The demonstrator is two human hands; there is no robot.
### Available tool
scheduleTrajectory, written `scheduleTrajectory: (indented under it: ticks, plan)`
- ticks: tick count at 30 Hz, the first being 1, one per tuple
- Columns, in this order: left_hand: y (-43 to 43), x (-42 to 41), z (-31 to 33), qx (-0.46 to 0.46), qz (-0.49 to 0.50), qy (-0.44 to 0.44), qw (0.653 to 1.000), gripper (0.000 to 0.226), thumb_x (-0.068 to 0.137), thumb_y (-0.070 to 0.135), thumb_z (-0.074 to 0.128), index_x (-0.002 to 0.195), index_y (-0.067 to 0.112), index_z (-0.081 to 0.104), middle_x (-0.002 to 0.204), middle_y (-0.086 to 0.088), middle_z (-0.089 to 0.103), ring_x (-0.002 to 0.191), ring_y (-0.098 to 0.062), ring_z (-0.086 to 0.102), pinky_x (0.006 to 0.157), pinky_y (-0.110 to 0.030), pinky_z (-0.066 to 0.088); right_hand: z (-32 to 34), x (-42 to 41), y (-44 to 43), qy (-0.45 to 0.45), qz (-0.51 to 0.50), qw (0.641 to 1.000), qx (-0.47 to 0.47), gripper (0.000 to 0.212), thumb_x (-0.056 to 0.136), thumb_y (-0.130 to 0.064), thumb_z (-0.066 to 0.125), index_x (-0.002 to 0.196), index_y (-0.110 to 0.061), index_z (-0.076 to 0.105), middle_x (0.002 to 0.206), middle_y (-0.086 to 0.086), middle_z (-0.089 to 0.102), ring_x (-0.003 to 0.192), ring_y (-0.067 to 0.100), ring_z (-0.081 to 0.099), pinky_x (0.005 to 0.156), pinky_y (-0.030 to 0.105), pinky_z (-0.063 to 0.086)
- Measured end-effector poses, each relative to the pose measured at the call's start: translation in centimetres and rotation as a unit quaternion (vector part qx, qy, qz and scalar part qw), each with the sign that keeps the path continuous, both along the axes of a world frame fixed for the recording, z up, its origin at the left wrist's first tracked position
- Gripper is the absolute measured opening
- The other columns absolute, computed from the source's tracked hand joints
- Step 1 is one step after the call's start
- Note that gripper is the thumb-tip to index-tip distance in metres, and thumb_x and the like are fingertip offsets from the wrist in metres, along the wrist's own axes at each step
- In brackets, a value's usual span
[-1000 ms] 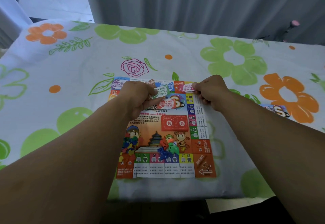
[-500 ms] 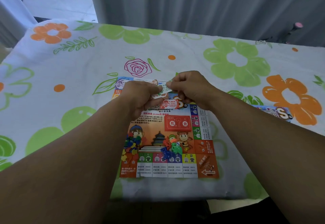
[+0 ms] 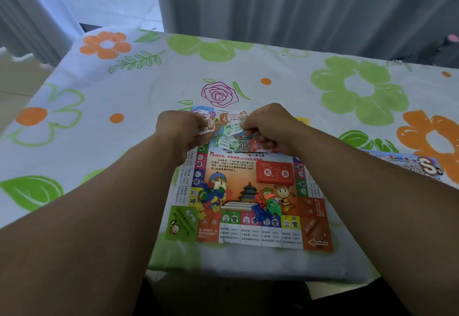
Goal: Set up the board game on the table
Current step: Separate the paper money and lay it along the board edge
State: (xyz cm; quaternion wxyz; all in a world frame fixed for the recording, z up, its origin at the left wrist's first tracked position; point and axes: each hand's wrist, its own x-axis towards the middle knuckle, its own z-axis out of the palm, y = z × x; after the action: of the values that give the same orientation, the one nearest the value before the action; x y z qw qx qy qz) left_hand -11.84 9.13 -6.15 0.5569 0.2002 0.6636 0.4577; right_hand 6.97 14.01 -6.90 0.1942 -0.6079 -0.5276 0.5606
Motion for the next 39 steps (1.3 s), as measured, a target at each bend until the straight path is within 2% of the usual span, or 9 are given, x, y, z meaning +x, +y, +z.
scheduleTrajectory:
  ticks: [4, 9, 15, 18, 23, 25, 31, 36, 39]
  plan:
    - [-0.2, -1.3, -0.1, -0.015, 0.010, 0.001, 1.000, 0.035, 0.090, -0.003, 0.061, 0.125, -0.002, 0.060, 0.120, -0.019, 0.068, 0.100, -0.027, 0.072, 0.074, -0.034, 0.064, -0.4, -0.6, -0.3, -0.052, 0.061, 0.997, -0.007, 0.023, 0.087, -0.008, 0.073, 0.096, 0.013, 0.069, 0.079, 0.018, 0.071, 0.045, 0.014, 0.044, 0.045, 0.024, 0.033]
    - [-0.5, -1.7, 0.6, -0.063, 0.002, -0.023, 0.998, 0.018, 0.089, -0.004, 0.061, 0.106, -0.002, 0.068, 0.110, -0.023, 0.065, 0.088, -0.037, 0.071, 0.071, -0.033, 0.063, -0.5, -1.1, -0.6, -0.088, 0.072, 0.993, 0.005, 0.023, 0.084, -0.010, 0.077, 0.093, 0.010, 0.071, 0.084, 0.020, 0.075, 0.045, 0.014, 0.047, 0.044, 0.021, 0.035]
    - [-0.5, -1.3, 0.7, -0.062, -0.032, -0.035, 0.997, 0.015, 0.091, -0.009, 0.060, 0.104, -0.004, 0.067, 0.114, -0.023, 0.065, 0.094, -0.039, 0.071, 0.066, -0.030, 0.062, -0.1, -1.2, -0.7, -0.148, 0.062, 0.986, 0.036, 0.021, 0.077, -0.015, 0.083, 0.080, -0.005, 0.065, 0.061, 0.012, 0.057, 0.042, 0.017, 0.046, 0.046, 0.024, 0.036]
    - [-0.4, -1.2, 0.6, -0.065, -0.045, -0.034, 0.996, 0.017, 0.090, -0.005, 0.066, 0.106, -0.003, 0.066, 0.108, -0.023, 0.069, 0.087, -0.039, 0.074, 0.064, -0.030, 0.061, 0.2, -1.3, -0.8, -0.107, 0.058, 0.991, 0.050, 0.022, 0.083, -0.017, 0.080, 0.082, -0.005, 0.061, 0.062, 0.012, 0.052, 0.044, 0.019, 0.042, 0.045, 0.024, 0.033]
    - [-0.4, -0.4, 0.8, -0.057, -0.063, -0.044, 0.995, 0.024, 0.086, 0.001, 0.073, 0.109, -0.003, 0.067, 0.099, -0.022, 0.074, 0.078, -0.035, 0.076, 0.070, -0.032, 0.062, 0.7, -1.8, -1.2, 0.003, 0.061, 0.994, 0.087, 0.035, 0.090, -0.035, 0.074, 0.081, -0.003, 0.064, 0.067, 0.004, 0.062, 0.046, 0.015, 0.044, 0.042, 0.024, 0.037]
    - [-0.4, -0.1, 0.8, -0.050, -0.064, -0.047, 0.996, 0.021, 0.087, 0.002, 0.073, 0.106, -0.003, 0.068, 0.099, -0.021, 0.074, 0.079, -0.035, 0.076, 0.074, -0.033, 0.063, 0.7, -1.9, -1.2, 0.010, 0.075, 0.993, 0.091, 0.030, 0.090, -0.032, 0.075, 0.079, -0.006, 0.064, 0.062, 0.000, 0.059, 0.050, 0.015, 0.046, 0.042, 0.026, 0.038]
    - [-0.1, 0.5, 0.6, -0.052, -0.057, -0.052, 0.996, 0.017, 0.090, 0.000, 0.069, 0.106, -0.004, 0.066, 0.102, -0.022, 0.073, 0.081, -0.036, 0.076, 0.072, -0.033, 0.063, 0.1, -1.7, -0.6, 0.017, 0.055, 0.996, 0.068, 0.028, 0.093, -0.027, 0.072, 0.083, -0.003, 0.062, 0.071, 0.007, 0.059, 0.050, 0.014, 0.048, 0.044, 0.025, 0.039]
    - [0.1, 0.6, 0.2, -0.079, -0.047, -0.044, 0.995, 0.021, 0.092, -0.006, 0.061, 0.112, -0.004, 0.065, 0.111, -0.022, 0.067, 0.085, -0.036, 0.074, 0.058, -0.028, 0.061, -0.3, -1.3, 0.6, 0.020, -0.049, 0.995, 0.084, 0.030, 0.097, -0.026, 0.067, 0.078, -0.005, 0.058, 0.065, 0.008, 0.058, 0.046, 0.013, 0.047, 0.042, 0.024, 0.041]
    - [0.4, 0.6, -0.2, -0.084, -0.042, -0.038, 0.995, 0.017, 0.092, -0.007, 0.062, 0.109, -0.005, 0.065, 0.114, -0.023, 0.065, 0.086, -0.036, 0.073, 0.059, -0.027, 0.061, -0.7, -1.3, 1.2, 0.001, -0.107, 0.989, 0.097, 0.033, 0.096, -0.028, 0.068, 0.073, -0.005, 0.059, 0.060, 0.005, 0.055, 0.042, 0.013, 0.046, 0.041, 0.023, 0.042]
